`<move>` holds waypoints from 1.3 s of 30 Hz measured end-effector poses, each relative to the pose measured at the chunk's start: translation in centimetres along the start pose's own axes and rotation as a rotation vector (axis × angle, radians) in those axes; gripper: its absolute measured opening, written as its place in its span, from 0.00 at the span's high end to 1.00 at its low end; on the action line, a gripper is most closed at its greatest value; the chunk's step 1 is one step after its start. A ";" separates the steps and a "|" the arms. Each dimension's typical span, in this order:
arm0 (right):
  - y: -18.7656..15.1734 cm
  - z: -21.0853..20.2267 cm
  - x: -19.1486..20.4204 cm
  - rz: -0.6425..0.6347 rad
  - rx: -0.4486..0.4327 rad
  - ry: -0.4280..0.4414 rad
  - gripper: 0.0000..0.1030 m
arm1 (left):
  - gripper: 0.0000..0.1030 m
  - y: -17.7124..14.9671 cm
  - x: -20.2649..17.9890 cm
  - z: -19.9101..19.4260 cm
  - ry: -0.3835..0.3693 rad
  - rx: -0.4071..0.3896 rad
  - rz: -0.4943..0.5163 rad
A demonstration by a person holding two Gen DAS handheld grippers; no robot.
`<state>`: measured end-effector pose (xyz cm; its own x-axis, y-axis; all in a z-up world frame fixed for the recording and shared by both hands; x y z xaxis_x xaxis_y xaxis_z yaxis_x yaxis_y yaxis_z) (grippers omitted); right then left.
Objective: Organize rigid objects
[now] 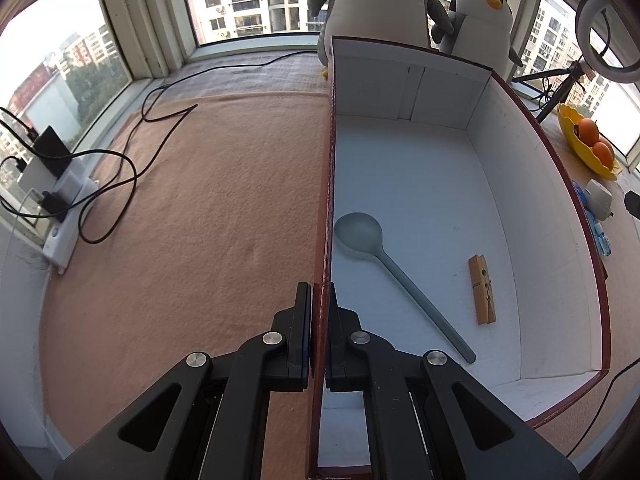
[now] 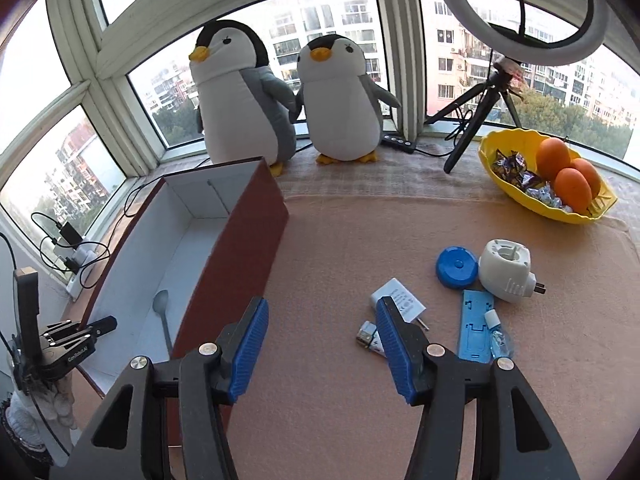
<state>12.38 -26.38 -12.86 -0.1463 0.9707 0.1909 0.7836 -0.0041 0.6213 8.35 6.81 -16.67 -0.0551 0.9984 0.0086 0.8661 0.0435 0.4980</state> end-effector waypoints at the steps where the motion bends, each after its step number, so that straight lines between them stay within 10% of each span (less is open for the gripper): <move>1: 0.0 0.4 -0.8 0.001 0.010 -0.011 0.50 | 0.96 0.0 0.0 0.0 0.000 0.003 -0.002; 17: -0.4 8.1 -2.6 -0.175 0.251 -0.064 0.50 | 0.81 -0.3 0.3 0.0 0.015 0.031 -0.036; 39: -0.9 12.4 -2.7 -0.288 0.349 -0.092 0.65 | 0.81 -0.1 0.4 0.1 0.041 0.038 -0.049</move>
<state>19.51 -26.03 -23.34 -0.3457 0.9379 -0.0301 0.8776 0.3345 0.3434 8.30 7.23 -16.84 -0.1172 0.9929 0.0209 0.8803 0.0941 0.4650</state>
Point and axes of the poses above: each gripper's, at about its wrist camera, not at the fingertips, and z roughly the way its jaws point, x to its left, y to its top, the point moved 1 cm from there along z, roughly the way its jaws point, and after that the axes turned 2 degrees about -x, right-handed, at the moved point
